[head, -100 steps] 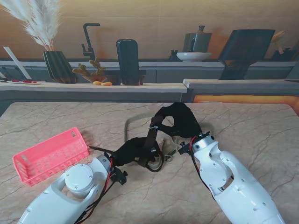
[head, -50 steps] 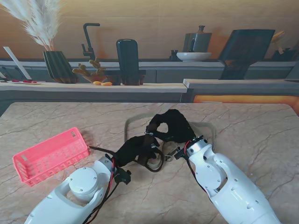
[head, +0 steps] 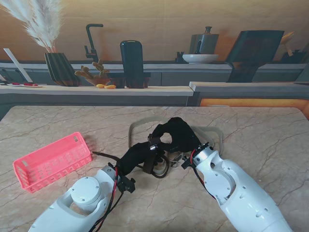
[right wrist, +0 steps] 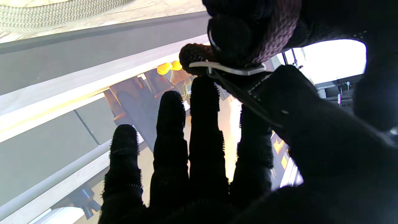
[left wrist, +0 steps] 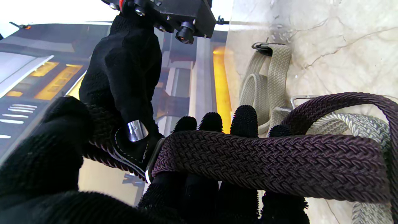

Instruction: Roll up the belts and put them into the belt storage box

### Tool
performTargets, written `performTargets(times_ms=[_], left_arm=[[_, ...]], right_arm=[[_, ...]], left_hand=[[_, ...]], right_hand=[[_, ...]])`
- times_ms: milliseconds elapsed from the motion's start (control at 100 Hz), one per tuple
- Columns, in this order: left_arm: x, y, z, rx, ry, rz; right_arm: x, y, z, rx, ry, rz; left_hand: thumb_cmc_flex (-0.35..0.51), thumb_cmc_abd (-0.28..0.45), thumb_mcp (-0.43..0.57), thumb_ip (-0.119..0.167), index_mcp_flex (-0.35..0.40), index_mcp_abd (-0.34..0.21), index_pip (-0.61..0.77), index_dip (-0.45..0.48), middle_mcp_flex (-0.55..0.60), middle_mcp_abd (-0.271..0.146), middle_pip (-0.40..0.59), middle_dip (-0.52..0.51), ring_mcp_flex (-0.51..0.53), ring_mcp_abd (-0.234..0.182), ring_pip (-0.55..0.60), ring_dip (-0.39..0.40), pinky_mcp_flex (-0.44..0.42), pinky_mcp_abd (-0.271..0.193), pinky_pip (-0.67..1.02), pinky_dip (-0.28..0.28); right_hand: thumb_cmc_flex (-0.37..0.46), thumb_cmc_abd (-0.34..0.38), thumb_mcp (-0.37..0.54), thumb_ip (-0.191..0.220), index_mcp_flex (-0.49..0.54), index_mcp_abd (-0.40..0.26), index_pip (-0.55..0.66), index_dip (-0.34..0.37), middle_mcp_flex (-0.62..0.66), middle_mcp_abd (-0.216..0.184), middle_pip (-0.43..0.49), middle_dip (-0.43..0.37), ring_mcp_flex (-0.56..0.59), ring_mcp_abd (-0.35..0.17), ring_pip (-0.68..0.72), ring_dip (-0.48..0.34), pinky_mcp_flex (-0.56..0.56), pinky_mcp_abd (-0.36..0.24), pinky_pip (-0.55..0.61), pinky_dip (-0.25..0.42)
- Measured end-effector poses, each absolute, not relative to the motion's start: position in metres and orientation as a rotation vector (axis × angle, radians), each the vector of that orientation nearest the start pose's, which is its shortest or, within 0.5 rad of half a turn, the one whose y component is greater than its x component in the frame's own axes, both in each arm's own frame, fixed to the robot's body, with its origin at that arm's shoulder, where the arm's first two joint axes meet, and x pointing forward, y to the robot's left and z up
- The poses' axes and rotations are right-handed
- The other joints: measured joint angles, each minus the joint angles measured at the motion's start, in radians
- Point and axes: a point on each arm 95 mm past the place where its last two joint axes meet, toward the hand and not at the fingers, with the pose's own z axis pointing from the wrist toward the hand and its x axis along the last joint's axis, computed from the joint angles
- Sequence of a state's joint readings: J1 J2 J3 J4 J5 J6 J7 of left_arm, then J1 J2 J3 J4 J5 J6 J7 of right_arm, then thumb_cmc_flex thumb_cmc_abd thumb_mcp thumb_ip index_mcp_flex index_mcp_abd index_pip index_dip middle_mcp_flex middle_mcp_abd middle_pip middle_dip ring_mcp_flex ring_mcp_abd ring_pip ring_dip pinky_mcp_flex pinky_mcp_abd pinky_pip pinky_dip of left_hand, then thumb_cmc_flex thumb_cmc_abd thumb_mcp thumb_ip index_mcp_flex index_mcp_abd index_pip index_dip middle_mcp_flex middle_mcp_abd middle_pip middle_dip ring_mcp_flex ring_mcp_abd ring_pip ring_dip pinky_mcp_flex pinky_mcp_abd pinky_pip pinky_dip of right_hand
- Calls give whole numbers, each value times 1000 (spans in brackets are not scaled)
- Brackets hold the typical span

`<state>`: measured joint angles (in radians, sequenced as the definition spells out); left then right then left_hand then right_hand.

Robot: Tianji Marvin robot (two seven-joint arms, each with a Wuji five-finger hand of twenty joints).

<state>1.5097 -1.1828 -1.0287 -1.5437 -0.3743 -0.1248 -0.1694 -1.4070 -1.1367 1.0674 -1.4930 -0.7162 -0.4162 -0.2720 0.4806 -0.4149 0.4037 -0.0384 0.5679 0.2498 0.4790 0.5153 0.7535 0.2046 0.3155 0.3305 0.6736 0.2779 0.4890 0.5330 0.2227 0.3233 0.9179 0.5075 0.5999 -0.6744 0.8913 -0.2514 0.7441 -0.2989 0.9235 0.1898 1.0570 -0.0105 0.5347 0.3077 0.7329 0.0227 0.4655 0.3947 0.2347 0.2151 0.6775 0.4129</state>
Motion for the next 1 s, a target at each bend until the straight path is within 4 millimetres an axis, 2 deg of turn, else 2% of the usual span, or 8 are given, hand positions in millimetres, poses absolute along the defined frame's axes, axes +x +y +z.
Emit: performTargets(times_ms=[110, 140, 320, 410, 470, 610, 780, 1000], left_arm=[[380, -95, -343, -2573, 804, -2432], [379, -95, -344, -2579, 795, -2431], [379, -91, -347, -2621, 715, -2414], [378, -90, -348, -2674, 650, -2411], [378, -89, -347, -2678, 641, -2413], [379, -90, -343, -2616, 687, -2424], [379, -89, -340, -2600, 690, -2434], [381, -87, -337, -2570, 828, -2451]], right_arm=[[415, 64, -289, 1032, 1393, 2185], [415, 64, -289, 1028, 1411, 2176], [413, 66, -291, 962, 1488, 2134], [413, 67, -292, 942, 1510, 2128], [412, 68, -293, 933, 1528, 2122], [410, 70, -297, 912, 1573, 2106], [408, 70, -298, 886, 1585, 2097], [407, 67, -298, 882, 1570, 2084]], left_hand=[[-52, -20, 42, -39, -14, 48, -9, 0, -12, 17, -9, 0, 0, -2, -13, -1, -2, 6, -18, 1], [-52, -20, 43, -39, -30, 51, -20, 0, -17, 20, -9, 0, 0, -3, -14, -1, -2, 7, -23, 1], [-63, -20, 52, -39, -51, 71, -21, -1, -24, 23, -9, 0, 0, -3, -13, -1, 1, 8, -23, 5], [-63, -20, 53, -39, -54, 75, -21, 10, -24, 23, -3, 0, 2, -4, -6, -1, 5, 7, -23, 13], [-60, -20, 66, -39, -100, 75, -21, 22, -23, 23, 8, 0, 13, -5, 4, -1, 12, 2, -23, 14], [41, -20, 130, -39, -126, 58, -16, 48, 0, 15, 27, 1, 31, -25, 32, -1, 36, -17, -11, 16], [176, -20, 219, -38, -126, 37, 23, 61, 0, 24, 34, 18, 53, -39, 46, -1, 58, -39, 0, 16], [339, -19, 267, -18, -226, -30, 42, 61, -17, 13, 36, 30, 53, -77, 13, -1, 64, -64, -37, 16]], right_hand=[[0, 11, 1, 1, -57, 2, -3, -10, -40, 9, -14, 0, -16, 4, -9, 0, -1, 1, 0, -1], [0, 11, 3, 1, -77, 2, -8, -10, -43, 39, -12, 1, -16, 5, -12, 0, -1, 1, 0, -1], [-31, 11, 15, 8, -157, 2, -40, -1, -127, 45, -13, 14, -43, 10, -24, 12, -4, 10, -12, -1], [-65, 11, 27, 15, -158, 3, -101, 26, -158, 59, -13, 29, -55, 10, -24, 27, -5, 10, -24, -1], [-82, -13, 27, 16, -159, -17, -157, 75, -151, 70, -6, 43, -50, 12, -24, 35, -5, 10, -36, 0], [-105, -5, 30, 106, -138, -105, -172, 171, -214, 104, -7, 54, -82, 21, -25, 39, -15, 11, -46, 21], [-127, -5, 35, 106, -144, -117, -186, 196, -238, 110, -7, 55, -83, 25, -25, 39, -17, 11, -52, 22], [-127, -5, 35, 106, -197, -191, -187, 227, -253, 112, -7, 56, -105, 27, -25, 45, -18, 11, -53, 32]])
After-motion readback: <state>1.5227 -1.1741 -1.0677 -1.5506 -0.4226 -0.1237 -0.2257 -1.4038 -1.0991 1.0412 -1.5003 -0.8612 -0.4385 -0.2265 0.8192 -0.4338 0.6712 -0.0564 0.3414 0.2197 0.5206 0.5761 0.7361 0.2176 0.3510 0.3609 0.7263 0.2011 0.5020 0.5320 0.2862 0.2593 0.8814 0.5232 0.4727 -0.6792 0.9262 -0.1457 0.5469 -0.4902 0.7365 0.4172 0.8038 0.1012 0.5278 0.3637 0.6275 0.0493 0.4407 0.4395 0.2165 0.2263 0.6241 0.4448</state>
